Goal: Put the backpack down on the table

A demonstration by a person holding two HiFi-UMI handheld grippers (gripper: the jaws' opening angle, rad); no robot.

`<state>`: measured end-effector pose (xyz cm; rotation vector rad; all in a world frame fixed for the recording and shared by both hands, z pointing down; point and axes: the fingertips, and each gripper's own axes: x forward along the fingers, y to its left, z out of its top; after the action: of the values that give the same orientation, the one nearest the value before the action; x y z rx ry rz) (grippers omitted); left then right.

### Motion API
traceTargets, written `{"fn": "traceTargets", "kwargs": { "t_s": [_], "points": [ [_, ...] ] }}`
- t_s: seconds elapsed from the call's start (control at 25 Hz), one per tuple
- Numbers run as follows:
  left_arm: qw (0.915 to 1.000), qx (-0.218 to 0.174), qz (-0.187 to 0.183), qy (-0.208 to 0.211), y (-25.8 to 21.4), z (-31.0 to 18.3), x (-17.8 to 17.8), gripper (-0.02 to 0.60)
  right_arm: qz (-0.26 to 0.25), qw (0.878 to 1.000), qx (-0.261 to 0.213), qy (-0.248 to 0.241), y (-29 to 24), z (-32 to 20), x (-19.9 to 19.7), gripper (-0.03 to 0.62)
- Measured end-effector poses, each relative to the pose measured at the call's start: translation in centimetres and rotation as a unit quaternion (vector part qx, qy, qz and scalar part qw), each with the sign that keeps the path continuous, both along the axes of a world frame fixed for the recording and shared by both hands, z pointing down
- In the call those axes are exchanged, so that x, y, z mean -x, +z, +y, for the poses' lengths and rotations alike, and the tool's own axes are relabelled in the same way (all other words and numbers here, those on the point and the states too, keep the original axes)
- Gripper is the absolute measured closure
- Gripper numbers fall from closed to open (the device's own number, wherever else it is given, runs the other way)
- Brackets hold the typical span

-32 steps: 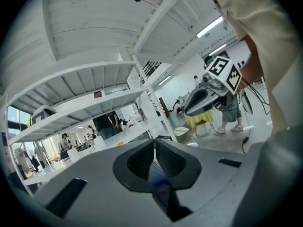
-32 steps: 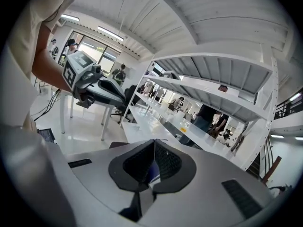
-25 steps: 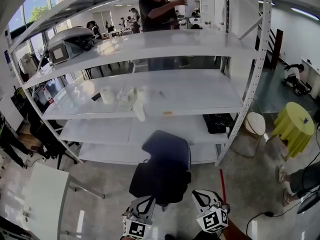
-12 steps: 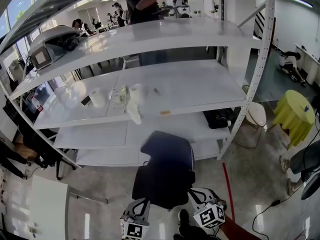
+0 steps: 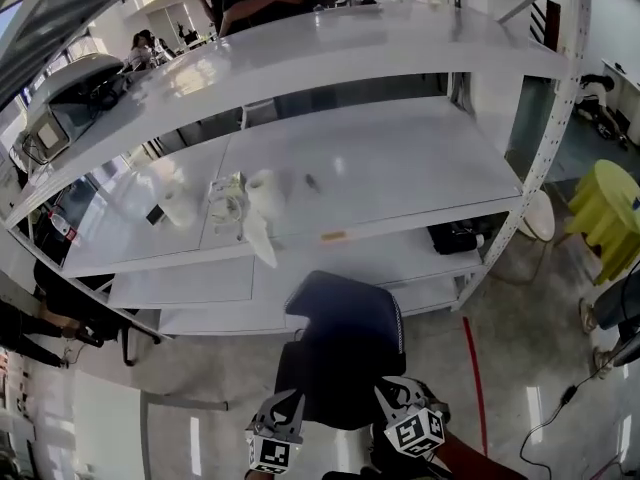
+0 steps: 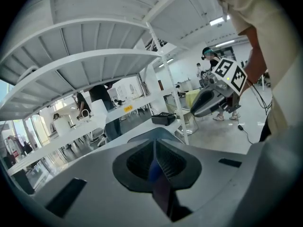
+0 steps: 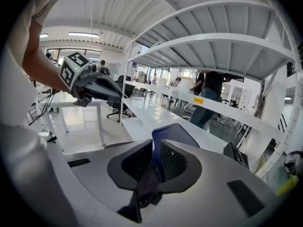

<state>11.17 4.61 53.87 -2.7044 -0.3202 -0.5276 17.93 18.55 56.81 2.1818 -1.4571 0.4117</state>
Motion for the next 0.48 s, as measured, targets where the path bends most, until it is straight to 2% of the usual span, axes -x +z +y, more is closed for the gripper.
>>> {"fn": "traceTargets", "kwargs": {
  "t_s": [0.32,0.48],
  "points": [
    [0.9973,0.008,-0.036,0.063,5.3,2.5,-7.4,0.555,-0.056,0.998,0.025,0.032,6.3,0.9,-3.1,0.561],
    [0.9926,0.021,-0.067,0.099,8.9,3.9,-10.3,0.555,-0.097,0.994,0.033,0.05,9.7,1.1,-3.8,0.491]
  ]
}}
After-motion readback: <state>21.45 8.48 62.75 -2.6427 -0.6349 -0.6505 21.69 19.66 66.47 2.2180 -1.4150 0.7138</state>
